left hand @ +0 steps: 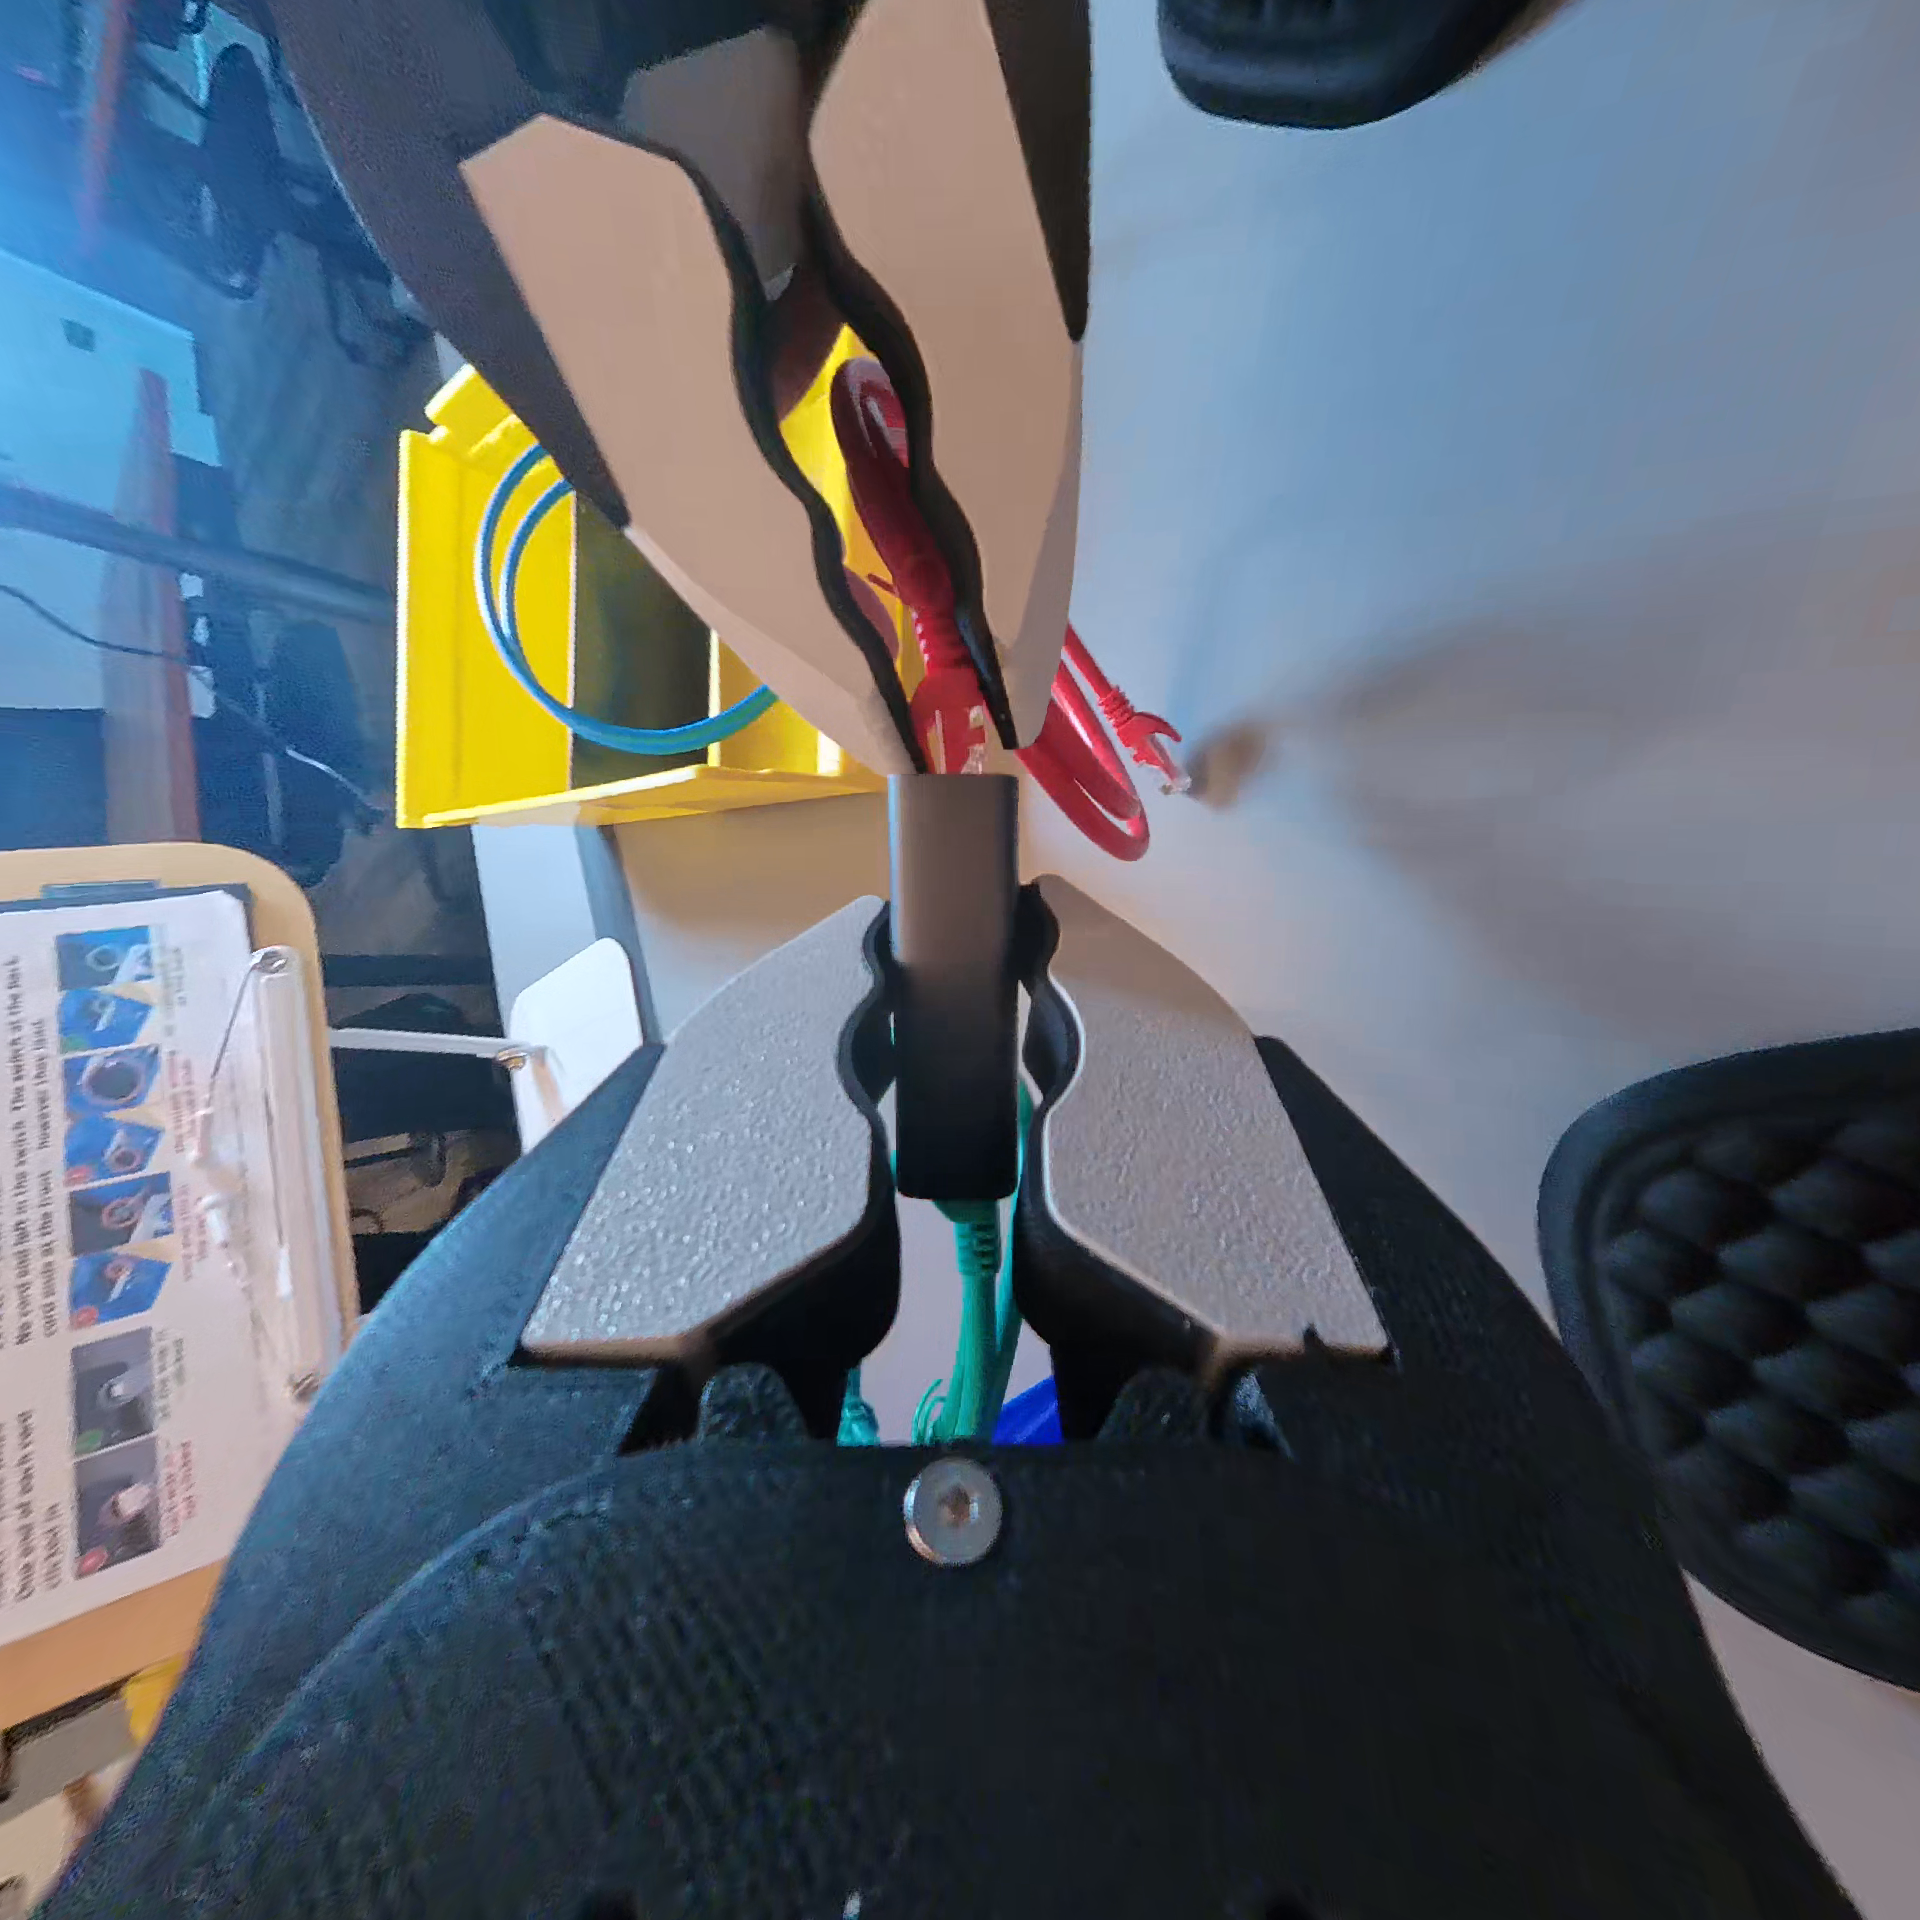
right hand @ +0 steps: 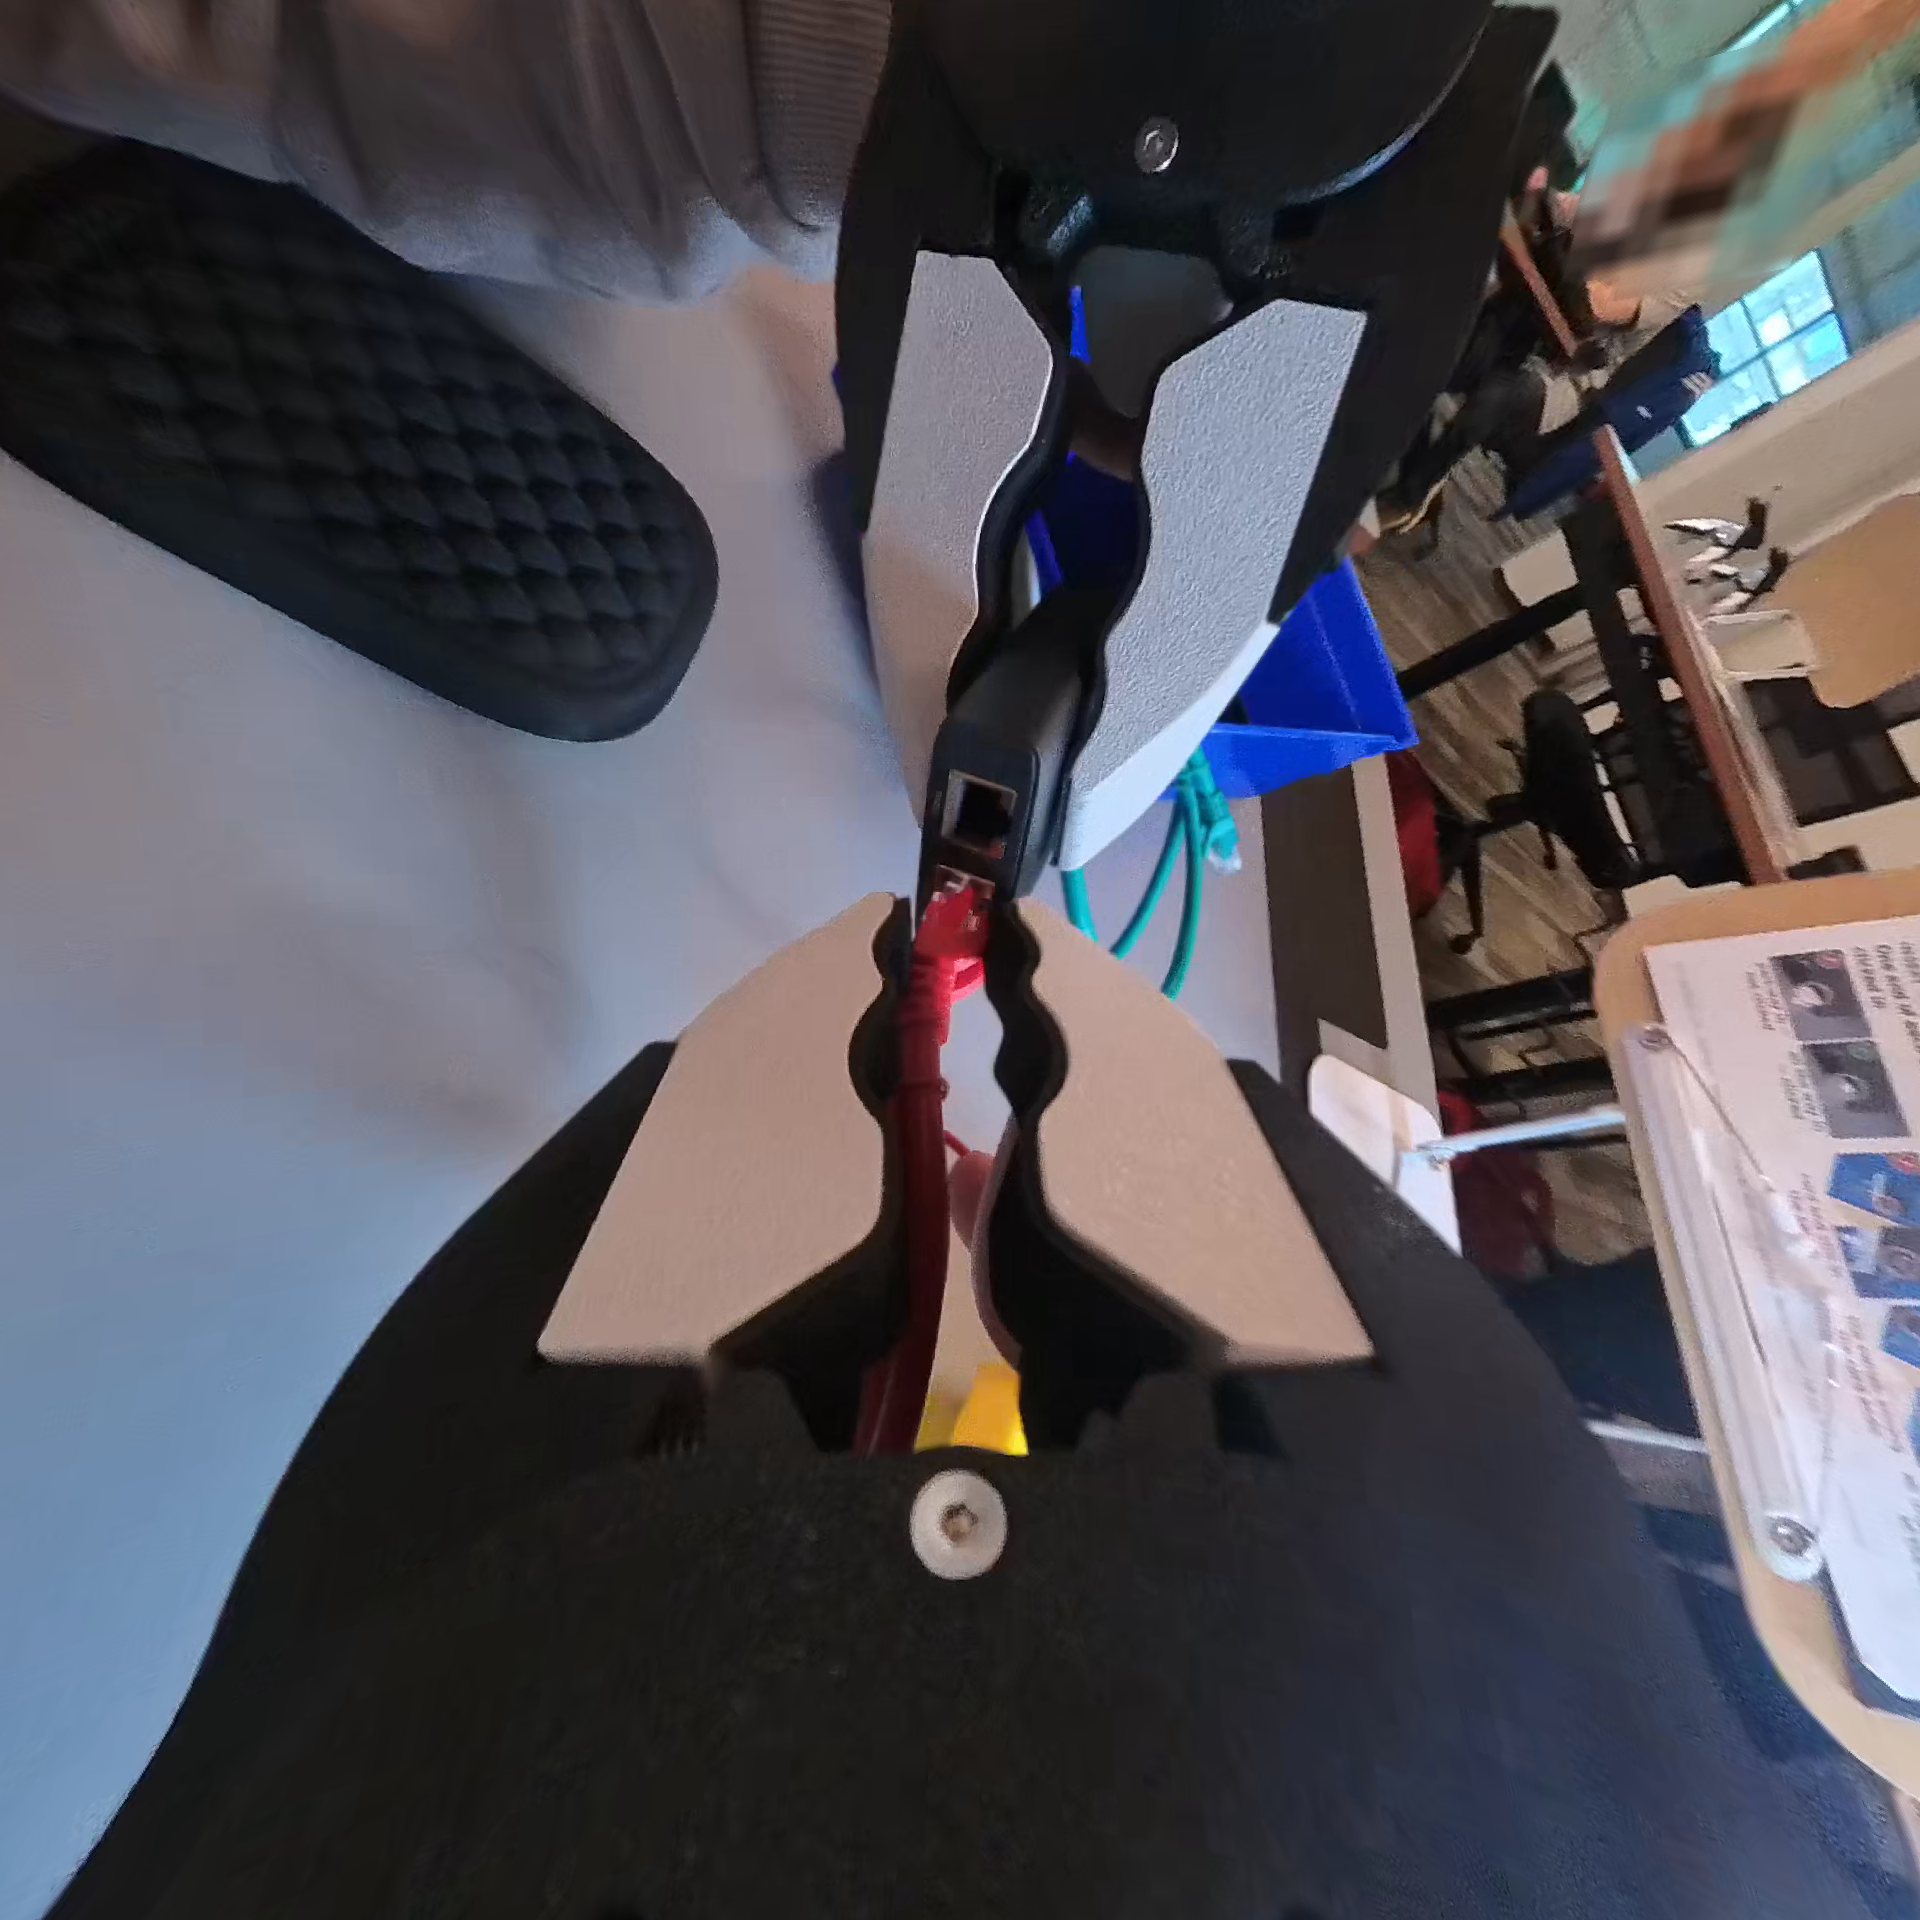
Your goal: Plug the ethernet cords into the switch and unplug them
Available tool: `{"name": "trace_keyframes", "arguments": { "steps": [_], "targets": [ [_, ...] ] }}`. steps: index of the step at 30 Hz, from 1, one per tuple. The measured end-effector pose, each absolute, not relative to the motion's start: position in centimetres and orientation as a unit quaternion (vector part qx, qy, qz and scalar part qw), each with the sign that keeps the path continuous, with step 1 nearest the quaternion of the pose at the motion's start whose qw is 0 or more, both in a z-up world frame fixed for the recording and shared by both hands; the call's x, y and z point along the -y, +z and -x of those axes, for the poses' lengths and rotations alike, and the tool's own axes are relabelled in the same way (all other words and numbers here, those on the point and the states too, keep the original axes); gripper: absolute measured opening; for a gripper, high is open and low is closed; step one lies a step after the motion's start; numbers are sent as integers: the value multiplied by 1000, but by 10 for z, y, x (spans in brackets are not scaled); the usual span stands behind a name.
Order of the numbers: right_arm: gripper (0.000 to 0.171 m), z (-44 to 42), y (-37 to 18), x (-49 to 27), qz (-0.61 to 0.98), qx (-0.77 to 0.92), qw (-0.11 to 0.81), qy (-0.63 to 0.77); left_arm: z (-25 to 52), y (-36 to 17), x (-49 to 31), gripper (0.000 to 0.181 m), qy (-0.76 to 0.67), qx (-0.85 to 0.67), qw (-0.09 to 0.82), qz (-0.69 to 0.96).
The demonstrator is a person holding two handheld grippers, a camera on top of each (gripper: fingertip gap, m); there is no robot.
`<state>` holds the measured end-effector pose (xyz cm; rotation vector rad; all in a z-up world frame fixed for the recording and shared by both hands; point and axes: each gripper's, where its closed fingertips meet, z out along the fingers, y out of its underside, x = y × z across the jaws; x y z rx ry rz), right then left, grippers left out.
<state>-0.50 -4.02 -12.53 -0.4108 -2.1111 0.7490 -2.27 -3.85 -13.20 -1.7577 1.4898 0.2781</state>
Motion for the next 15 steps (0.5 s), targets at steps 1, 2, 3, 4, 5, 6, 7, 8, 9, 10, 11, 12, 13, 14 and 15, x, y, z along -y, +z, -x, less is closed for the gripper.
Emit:
{"name": "trace_keyframes", "arguments": {
  "steps": [1,2,3,4,5,6,7,8,9,10,11,12,13,14,15],
  "targets": [
    [14,3,-125,41,161,843,408,311,20,-133,39,22,97,-589,401,695],
    [14,0,-126,41,160,846,394,320,17,-133,40,22,85,-589,406,694],
    [14,-4,-124,41,162,849,381,330,14,-132,40,22,78,-588,412,691],
    [14,-7,-123,41,162,849,371,339,11,-132,39,22,75,-590,417,688],
    [14,-10,-122,41,164,849,360,351,9,-131,39,22,72,-589,419,687],
    [14,-11,-121,40,164,847,358,358,7,-130,39,22,68,-589,422,686],
    [14,-14,-119,41,164,846,349,368,4,-128,39,22,61,-588,428,684],
    [14,-15,-115,41,165,842,349,376,3,-125,39,22,58,-585,436,681],
    [14,-16,-111,41,164,840,348,382,2,-123,39,23,58,-584,441,679],
    [14,-17,-109,41,162,840,351,382,1,-120,39,23,59,-582,446,677],
    [14,-19,-106,40,161,838,354,382,-1,-118,38,23,56,-580,452,675],
    [14,-21,-103,40,161,838,355,382,-2,-116,37,23,56,-580,456,673],
    [14,-21,-102,39,163,839,362,373,-2,-116,36,22,54,-580,459,670],
    [14,-21,-102,39,163,841,367,363,-2,-117,35,23,49,-580,461,670],
    [14,-22,-102,39,163,843,370,355,-2,-117,35,22,50,-581,463,668]
  ]
}}
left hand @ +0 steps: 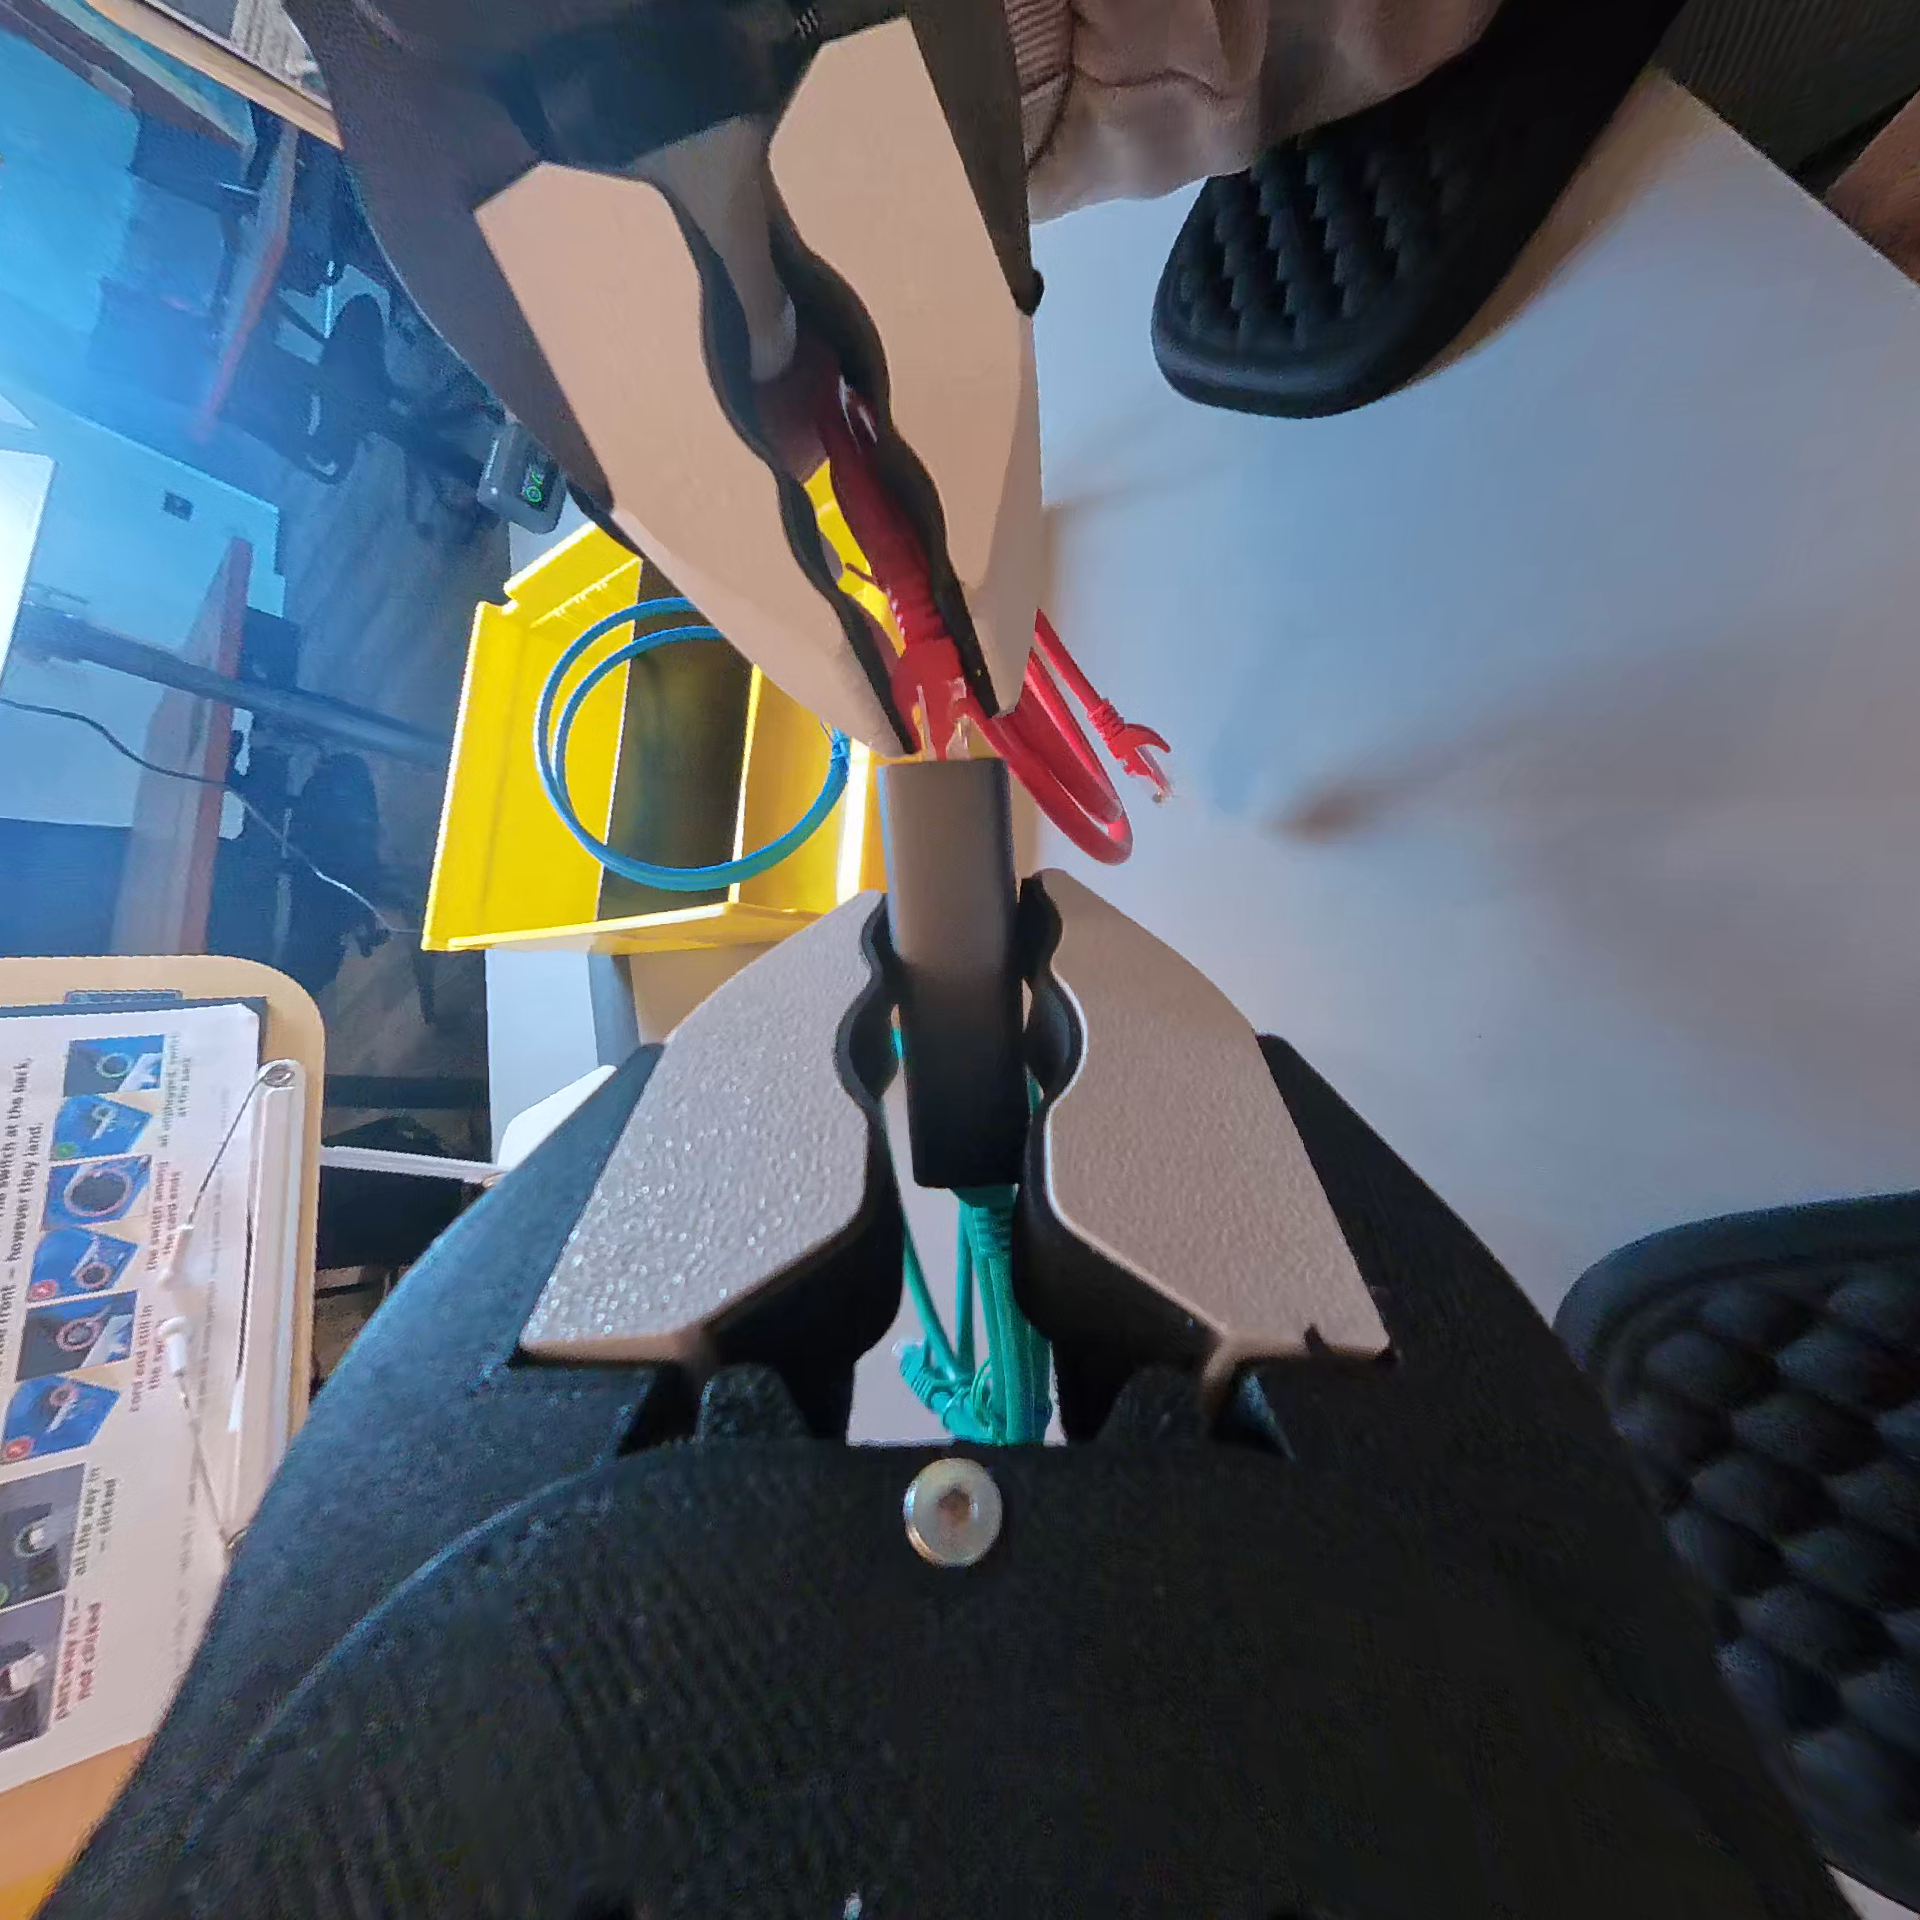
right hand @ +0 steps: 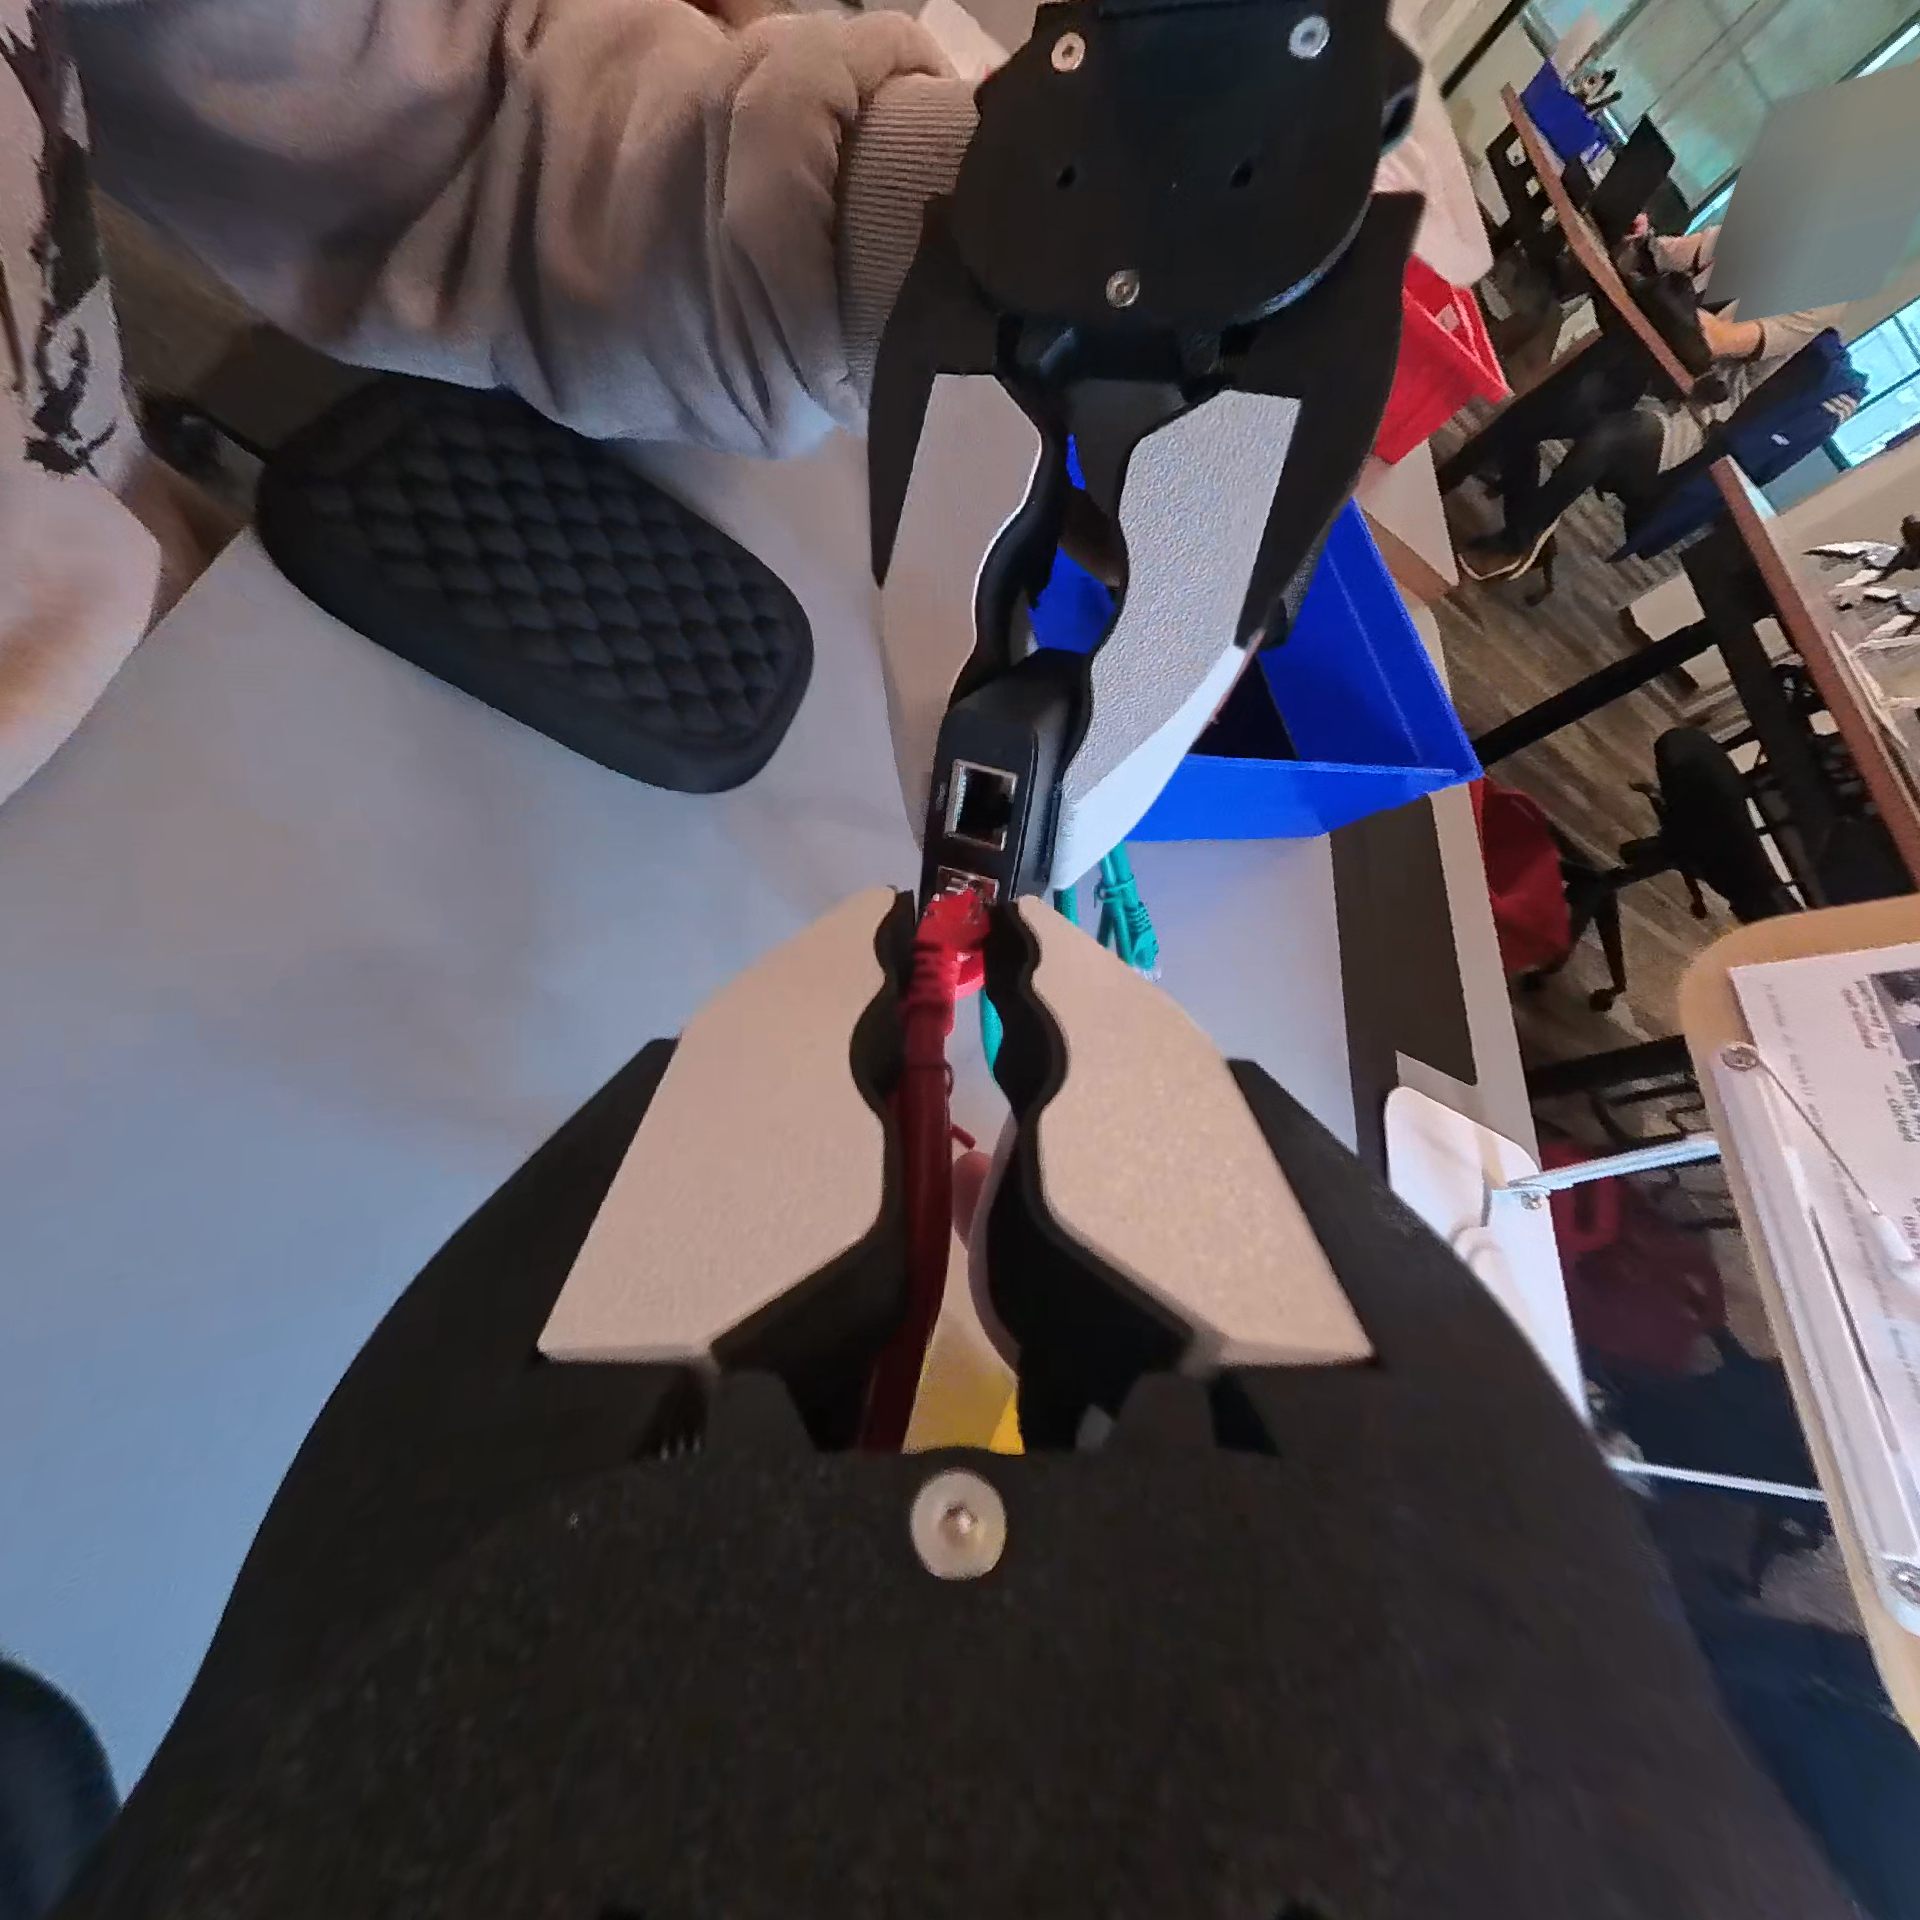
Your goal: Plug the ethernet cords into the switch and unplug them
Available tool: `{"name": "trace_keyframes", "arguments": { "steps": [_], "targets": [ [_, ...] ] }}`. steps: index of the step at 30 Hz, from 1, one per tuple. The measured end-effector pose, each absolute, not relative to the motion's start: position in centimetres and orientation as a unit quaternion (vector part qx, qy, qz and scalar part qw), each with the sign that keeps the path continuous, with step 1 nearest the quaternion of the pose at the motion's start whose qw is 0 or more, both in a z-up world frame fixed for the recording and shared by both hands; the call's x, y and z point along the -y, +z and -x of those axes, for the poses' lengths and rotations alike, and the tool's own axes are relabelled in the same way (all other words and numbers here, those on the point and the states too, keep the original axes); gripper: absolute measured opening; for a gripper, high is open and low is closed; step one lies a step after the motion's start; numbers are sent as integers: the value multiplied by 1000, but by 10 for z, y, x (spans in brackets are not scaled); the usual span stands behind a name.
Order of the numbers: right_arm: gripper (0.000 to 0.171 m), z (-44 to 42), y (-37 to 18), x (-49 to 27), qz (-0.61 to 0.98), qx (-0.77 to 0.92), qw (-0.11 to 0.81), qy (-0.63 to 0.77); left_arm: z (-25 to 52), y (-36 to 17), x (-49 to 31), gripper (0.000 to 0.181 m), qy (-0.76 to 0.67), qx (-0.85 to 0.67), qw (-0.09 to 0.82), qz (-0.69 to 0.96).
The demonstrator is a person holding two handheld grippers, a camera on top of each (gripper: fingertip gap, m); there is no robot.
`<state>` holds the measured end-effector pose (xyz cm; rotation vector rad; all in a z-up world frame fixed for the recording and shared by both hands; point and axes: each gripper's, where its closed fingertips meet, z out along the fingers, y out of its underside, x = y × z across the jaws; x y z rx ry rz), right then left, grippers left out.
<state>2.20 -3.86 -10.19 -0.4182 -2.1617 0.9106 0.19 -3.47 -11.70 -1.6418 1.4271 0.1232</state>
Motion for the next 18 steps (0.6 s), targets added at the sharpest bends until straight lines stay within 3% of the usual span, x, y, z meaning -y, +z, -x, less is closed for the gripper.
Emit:
{"name": "trace_keyframes", "arguments": {
  "steps": [2,3,5,8,11,15,18],
  "targets": [
    [13,-28,-102,39,155,849,355,360,21,-121,27,22,113,-564,437,691],
    [13,-46,-84,53,133,831,317,438,53,-124,22,22,152,-533,417,720],
    [14,-37,-66,23,156,809,411,390,49,-107,38,22,104,-527,453,712],
    [14,-27,-50,-7,198,777,445,398,14,-62,46,21,134,-533,511,661],
    [14,-28,-27,-66,263,732,533,332,26,-46,46,21,167,-510,535,652],
    [15,-27,-35,-140,329,689,606,222,41,-36,39,21,176,-468,564,658],
    [15,-18,-101,-178,351,743,560,106,45,-32,36,21,197,-452,568,658]
  ]
}}
